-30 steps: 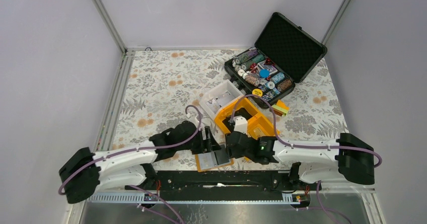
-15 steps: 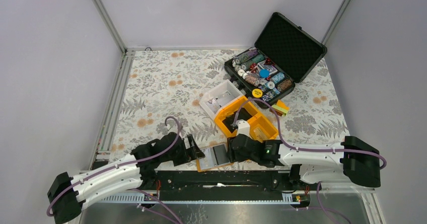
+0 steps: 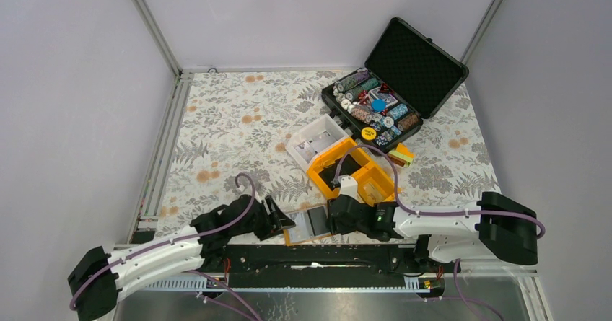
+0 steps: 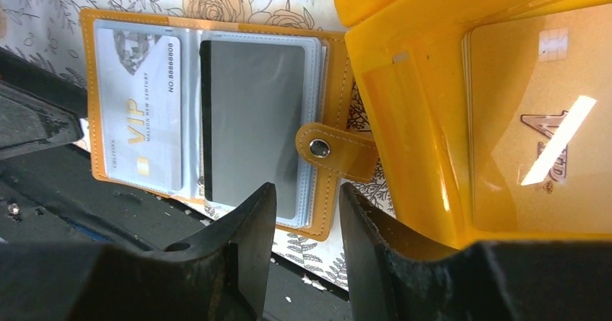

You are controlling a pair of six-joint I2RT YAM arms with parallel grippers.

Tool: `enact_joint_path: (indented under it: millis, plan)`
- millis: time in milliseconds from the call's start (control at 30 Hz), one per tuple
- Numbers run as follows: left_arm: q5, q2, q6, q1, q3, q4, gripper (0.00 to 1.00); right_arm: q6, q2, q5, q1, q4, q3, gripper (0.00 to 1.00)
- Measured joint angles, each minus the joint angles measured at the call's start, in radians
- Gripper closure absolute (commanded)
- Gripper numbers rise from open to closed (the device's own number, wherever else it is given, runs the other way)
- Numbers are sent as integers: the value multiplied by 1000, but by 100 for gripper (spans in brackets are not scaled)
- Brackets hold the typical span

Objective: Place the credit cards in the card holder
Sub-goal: Close the card holder at the center of the board.

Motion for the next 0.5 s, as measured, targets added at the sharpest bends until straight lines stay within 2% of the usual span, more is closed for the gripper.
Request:
enact_joint_path:
  millis: [167,367,400,500]
  plan:
    - [-20,-50,-23,0,-43,32,45,6,47,-2,0,24,1,57]
    - [-19,20,-29,0,-52,143,52,10,83,-10,0,91,5,59]
    - [-19,31,-28,0,-52,157,56,13,92,-12,0,103,6,59]
    - [-19,47,-20,0,-51,185,75,17,119,-18,2,142,14,59]
